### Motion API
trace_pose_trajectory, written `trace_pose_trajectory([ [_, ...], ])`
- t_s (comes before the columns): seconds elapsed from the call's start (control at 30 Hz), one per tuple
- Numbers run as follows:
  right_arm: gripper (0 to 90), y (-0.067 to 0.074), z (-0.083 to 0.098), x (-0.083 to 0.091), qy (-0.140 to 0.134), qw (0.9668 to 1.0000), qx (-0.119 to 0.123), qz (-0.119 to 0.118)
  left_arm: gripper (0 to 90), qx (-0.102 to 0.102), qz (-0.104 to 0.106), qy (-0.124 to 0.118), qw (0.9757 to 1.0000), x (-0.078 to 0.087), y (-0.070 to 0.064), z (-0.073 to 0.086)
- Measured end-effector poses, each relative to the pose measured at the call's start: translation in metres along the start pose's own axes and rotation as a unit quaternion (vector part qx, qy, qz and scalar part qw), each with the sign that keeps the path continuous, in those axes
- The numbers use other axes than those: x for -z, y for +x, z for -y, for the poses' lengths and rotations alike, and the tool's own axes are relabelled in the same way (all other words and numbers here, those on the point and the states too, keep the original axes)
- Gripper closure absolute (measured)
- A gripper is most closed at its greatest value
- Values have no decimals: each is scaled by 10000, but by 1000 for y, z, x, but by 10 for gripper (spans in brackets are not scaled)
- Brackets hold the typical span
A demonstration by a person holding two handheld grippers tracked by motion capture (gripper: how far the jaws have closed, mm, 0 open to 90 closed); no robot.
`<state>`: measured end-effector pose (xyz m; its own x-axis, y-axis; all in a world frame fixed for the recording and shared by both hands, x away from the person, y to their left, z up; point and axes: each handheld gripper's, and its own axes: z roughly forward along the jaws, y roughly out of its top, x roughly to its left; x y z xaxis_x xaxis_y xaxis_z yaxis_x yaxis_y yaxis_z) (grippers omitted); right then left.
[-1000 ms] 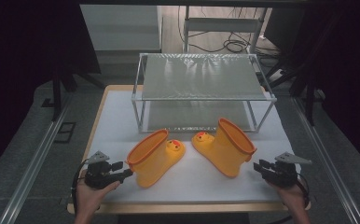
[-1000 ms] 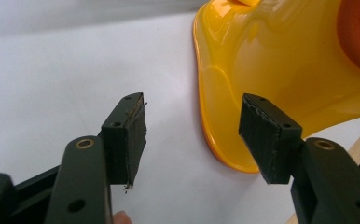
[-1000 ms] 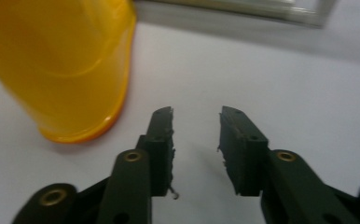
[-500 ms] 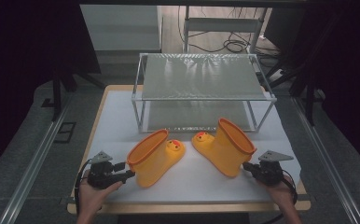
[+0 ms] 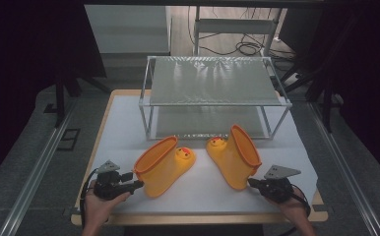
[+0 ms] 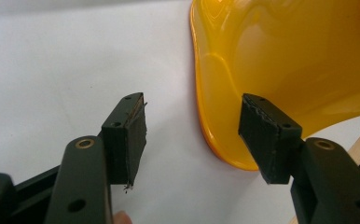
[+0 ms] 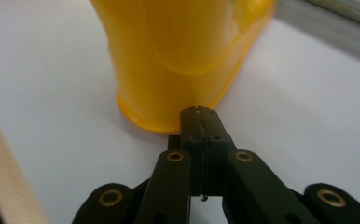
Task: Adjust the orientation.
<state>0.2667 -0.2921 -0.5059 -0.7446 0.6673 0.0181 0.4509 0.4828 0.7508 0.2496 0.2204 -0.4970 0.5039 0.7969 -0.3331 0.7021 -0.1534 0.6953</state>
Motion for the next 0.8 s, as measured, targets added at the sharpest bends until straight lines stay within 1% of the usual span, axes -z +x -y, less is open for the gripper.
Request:
trace_pose_trajectory([
  [0.03, 896, 4, -2, -1, 13, 10000, 45, -72, 420, -4, 0, 5, 10000, 0, 0, 0],
  [0.17, 896, 16, -8, -7, 53, 9994, 271, -230, 419, -24, 12, 29, 10000, -1, 0, 0],
  [0.2, 895, 20, -10, -10, 60, 9991, 318, -283, 419, -19, 10, 33, 10000, -2, 1, 0],
  [0.27, 895, 27, -14, -14, 84, 9986, 399, -336, 420, -17, 16, 46, 10000, -2, 1, 0],
  [0.33, 895, 35, -20, -20, 98, 9977, 529, -403, 420, -13, 17, 43, 10000, -2, 1, 0],
  [0.43, 895, 44, -27, -29, 85, 9968, 644, -466, 420, -2, 25, 35, 10000, -1, 2, 0],
  [0.53, 894, 50, -32, -37, 51, 9961, 719, -500, 420, 26, 46, 26, 10000, -1, 2, 0],
  [0.67, 889, 56, -37, -44, 17, 9959, 778, -465, 420, 28, 53, 24, 10000, -1, 2, 0],
  [0.7, 879, 56, -37, -44, 29, 9957, 807, -460, 420, 33, 56, 26, 10000, 0, 2, -1],
  [0.8, 846, 53, -34, -37, -89, 9961, 751, -449, 420, 45, 53, 8, 10000, 1, 3, -1],
])
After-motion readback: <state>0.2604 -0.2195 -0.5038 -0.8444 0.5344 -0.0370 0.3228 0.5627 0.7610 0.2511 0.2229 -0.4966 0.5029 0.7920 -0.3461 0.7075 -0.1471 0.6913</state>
